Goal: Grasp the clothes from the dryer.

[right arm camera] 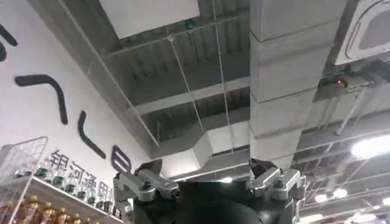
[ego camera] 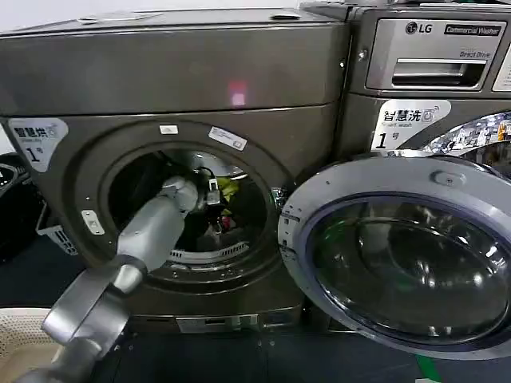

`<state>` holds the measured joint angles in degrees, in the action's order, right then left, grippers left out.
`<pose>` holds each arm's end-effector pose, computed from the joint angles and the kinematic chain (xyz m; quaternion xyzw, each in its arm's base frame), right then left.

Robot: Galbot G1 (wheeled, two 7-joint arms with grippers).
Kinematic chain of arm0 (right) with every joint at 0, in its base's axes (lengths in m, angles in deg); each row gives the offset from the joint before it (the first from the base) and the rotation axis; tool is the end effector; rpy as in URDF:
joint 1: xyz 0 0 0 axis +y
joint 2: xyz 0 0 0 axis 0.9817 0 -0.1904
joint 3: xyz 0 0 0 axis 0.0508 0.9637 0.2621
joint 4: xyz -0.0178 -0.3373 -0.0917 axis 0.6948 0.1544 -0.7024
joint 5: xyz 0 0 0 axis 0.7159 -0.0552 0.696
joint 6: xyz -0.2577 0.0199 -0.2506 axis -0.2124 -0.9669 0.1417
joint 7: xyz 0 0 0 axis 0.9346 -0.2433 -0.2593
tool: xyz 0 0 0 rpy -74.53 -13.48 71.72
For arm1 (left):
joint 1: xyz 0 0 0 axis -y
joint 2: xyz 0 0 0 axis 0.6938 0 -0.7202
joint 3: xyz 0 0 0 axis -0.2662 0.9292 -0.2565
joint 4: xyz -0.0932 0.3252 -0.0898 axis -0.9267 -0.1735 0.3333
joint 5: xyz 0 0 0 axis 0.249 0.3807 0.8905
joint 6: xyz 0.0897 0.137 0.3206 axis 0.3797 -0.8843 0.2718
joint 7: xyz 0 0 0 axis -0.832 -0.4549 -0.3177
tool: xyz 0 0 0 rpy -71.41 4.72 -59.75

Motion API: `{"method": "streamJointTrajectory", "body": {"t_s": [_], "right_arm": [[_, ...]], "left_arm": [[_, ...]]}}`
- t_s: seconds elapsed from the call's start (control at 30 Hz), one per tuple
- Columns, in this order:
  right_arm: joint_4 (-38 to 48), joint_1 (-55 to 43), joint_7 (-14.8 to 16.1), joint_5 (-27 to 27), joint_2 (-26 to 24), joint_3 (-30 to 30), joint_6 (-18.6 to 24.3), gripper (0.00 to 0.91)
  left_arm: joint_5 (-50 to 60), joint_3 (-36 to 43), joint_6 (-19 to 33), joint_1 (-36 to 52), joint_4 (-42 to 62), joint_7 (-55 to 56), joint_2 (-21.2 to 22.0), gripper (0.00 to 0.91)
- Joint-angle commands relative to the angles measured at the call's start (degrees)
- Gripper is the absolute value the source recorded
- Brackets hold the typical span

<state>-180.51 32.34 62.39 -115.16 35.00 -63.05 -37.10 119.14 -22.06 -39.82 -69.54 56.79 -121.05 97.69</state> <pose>-0.1350 -0.4248 0.0972 0.5749 0.7104 -0.1982 0.3545 0.6639 0.0488 -0.1661 -0.4055 -0.6721 -0.5646 0.2552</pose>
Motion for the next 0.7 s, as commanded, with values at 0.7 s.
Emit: {"method": "streamJointTrajectory", "body": {"t_s": [0.7], "right_arm": [[0.00, -1.28, 0.14, 1.80, -0.22, 1.77, 0.72, 0.907]], "left_arm": [[-6.91, 1.17, -1.04, -4.28, 3.57, -4.42, 2.40, 0.907]]}}
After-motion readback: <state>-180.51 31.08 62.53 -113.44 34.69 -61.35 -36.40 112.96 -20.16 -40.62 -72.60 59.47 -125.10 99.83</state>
